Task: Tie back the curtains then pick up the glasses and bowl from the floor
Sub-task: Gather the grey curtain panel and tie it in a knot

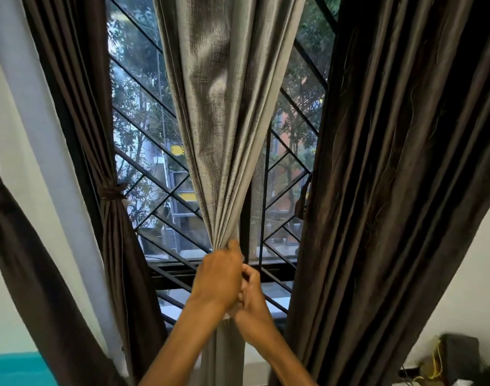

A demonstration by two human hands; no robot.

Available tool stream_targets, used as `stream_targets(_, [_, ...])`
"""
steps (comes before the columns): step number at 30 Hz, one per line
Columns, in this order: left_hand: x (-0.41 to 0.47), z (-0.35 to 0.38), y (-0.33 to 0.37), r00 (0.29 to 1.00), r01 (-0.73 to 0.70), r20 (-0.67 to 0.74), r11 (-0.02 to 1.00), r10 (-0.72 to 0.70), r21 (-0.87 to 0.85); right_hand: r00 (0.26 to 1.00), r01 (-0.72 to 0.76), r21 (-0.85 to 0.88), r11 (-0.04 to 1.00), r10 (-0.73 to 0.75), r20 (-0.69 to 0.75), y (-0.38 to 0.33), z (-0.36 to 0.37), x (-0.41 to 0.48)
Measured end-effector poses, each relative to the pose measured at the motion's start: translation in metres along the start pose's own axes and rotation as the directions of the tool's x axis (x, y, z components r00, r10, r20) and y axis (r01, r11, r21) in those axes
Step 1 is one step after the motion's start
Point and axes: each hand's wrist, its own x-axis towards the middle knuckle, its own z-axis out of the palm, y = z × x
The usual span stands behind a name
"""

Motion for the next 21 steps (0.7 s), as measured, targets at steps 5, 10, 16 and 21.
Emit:
stream_targets(5, [0.012, -0.014, -0.024, 0.983, -0.010, 0.183, 0.999, 0.017, -0.040, 0.999, 0.040, -0.386, 0.922, -0.048, -0.011, -0.011, -0.017, 0.004])
stream_targets(10, [0.026, -0.015, -0.064, 0.920, 0.039, 0.386, 0.968, 0.061, -0.246, 0.988, 0.155, -0.791, 0.592, -0.072, 0.140, -0.031, -0.036, 0.010])
stream_targets(16, [0.024, -0.020, -0.083, 0.897, 0.010, 0.427, 0.962, 0.112, -0.273, 0.859, 0.409, -0.898, 0.159, -0.399, 0.321, -0.057, -0.048, 0.017])
stream_targets(21, [0.016, -0.027, -0.076, 0.875, -0.049, 0.452, 0.961, 0.173, -0.273, 0.773, 0.605, -0.786, 0.125, -0.326, 0.544, -0.077, -0.052, 0.044])
